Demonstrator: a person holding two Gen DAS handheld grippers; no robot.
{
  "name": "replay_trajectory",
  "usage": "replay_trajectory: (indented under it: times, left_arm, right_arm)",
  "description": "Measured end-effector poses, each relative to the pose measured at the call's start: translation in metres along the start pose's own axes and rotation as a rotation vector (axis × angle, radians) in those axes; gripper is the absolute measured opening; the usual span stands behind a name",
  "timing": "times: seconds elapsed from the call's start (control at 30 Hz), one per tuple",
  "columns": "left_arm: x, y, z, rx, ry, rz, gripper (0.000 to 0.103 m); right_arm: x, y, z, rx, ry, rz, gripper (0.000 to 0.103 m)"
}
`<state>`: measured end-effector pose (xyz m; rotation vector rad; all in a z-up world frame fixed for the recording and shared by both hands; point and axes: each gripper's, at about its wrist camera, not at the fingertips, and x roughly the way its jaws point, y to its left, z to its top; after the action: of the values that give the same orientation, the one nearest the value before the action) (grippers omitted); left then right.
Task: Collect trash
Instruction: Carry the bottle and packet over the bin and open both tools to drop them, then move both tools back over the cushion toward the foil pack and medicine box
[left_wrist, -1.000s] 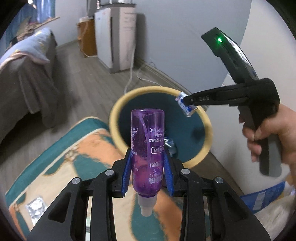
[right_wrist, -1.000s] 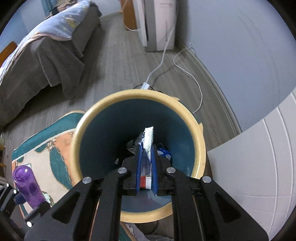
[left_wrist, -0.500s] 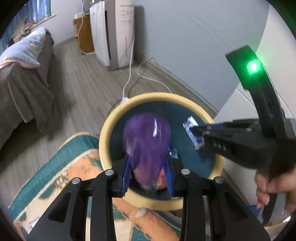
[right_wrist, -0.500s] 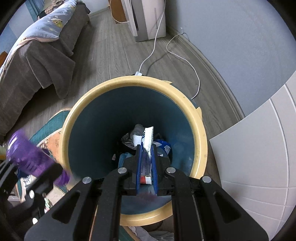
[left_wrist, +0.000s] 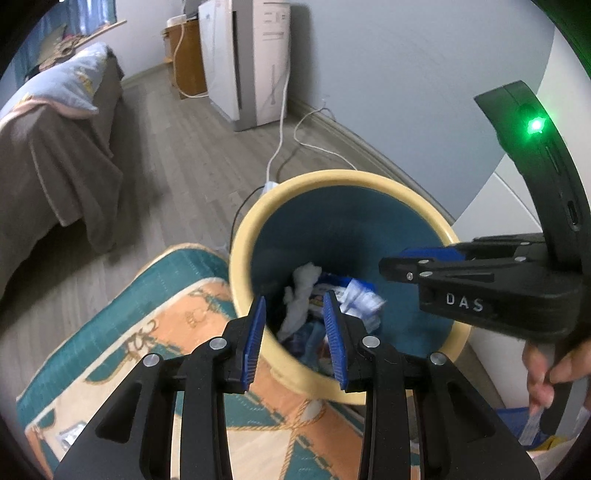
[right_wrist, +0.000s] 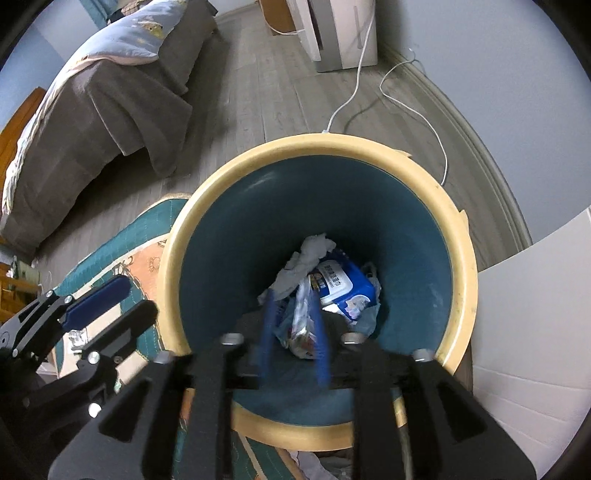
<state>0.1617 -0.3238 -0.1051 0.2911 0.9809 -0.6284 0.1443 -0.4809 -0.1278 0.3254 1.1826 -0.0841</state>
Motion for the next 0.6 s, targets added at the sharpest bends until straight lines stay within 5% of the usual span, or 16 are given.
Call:
replay_trajectory:
  times: [0.13,0.23,0.33,0.4,0.6]
  left_arm:
    - [-0.01,0.012,-0.008,-0.017,-0.007,0.018,0.035]
    - [-0.022,0.022,-0.017,-0.033,-0.014,0.032,0.036]
    - [-0.04,0.034,-0.029,-0.066,-0.026,0.047,0.053]
    - [-0.056,0.044,-0.038,-0.087,-0.041,0.065,0.079]
    - [-0.115,0.082,-0.07,-0.159,-0.073,0.173,0.094]
  right_arm:
    - [-0.002,-0.001,0.0,0.005,0.0,-0.026,0.04]
    - [-0.005,0.001,0.0,-0.003,-0.006,-0.07,0.061]
    - [-0.012,0.011,-0.001,-0.032,-0.02,-0.1,0.07]
    - [-0.02,0.021,-0.003,-0.056,-0.041,-0.125,0.088]
    - [-0.044,0.049,-0.016,-0.083,-0.079,-0.174,0.097]
